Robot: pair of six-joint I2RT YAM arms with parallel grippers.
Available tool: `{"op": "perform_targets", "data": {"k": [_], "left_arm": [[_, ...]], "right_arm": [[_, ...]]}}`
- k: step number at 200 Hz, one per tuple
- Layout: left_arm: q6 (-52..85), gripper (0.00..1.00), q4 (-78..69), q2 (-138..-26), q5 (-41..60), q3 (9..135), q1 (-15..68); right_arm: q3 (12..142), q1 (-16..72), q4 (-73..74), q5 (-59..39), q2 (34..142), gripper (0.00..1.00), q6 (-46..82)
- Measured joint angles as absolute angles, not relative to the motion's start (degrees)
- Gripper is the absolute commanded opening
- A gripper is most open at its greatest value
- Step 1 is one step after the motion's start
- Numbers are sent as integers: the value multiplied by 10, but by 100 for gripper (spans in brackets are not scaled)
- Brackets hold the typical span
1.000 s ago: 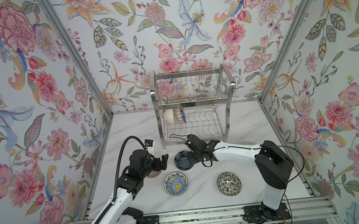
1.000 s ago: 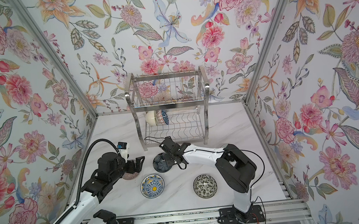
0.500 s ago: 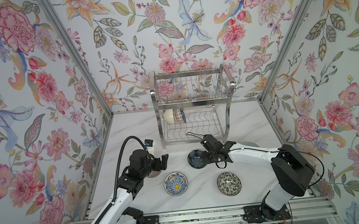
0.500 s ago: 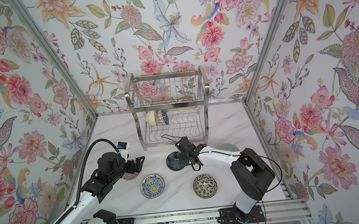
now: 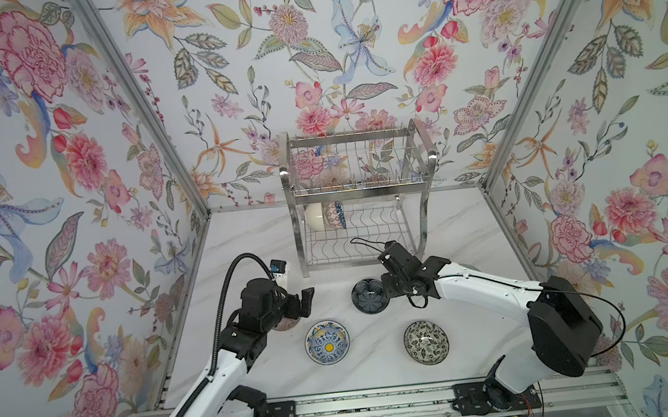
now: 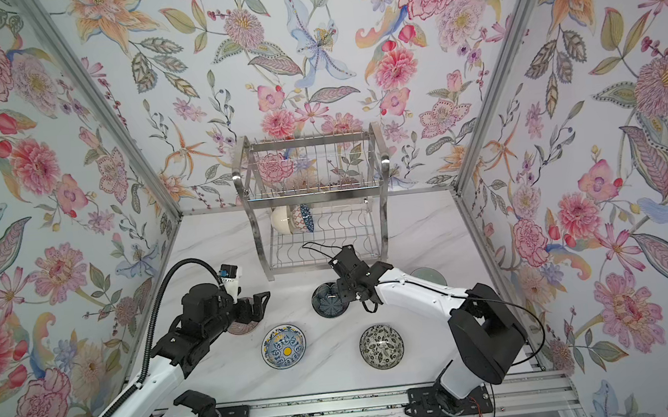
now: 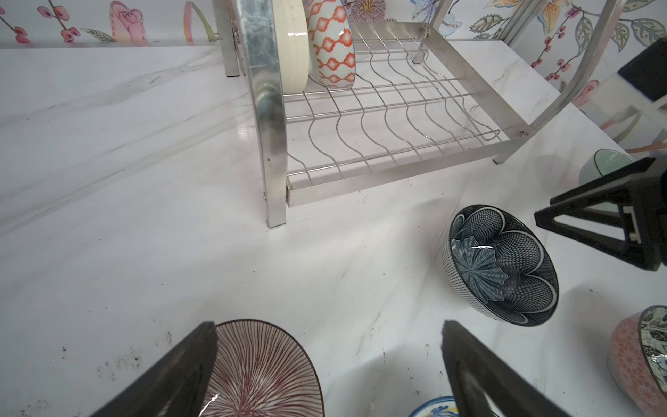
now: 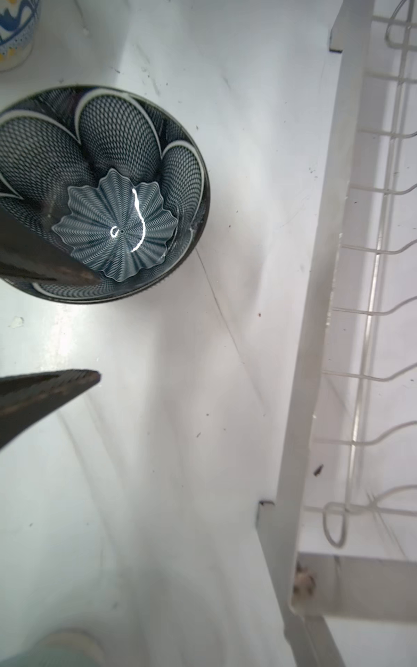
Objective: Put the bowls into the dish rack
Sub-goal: 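Close the right gripper on the dark grey bowl rim, then lift the dark grey bowl with the right gripper, tilting it on edge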
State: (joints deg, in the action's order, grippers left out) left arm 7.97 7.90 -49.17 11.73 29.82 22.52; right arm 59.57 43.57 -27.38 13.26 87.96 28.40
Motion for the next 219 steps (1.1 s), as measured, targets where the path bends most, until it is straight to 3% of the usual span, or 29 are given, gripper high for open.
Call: {"op": "perform_targets", "data": {"k": [108,219], "left_arm": [[62,99,79,-492,176,299,225],[115,99,148,-511,12,363,172]], "right_arm": [[636,528,-274,64,909,50,181],[691,579,-307,88,993,50,162]]}}
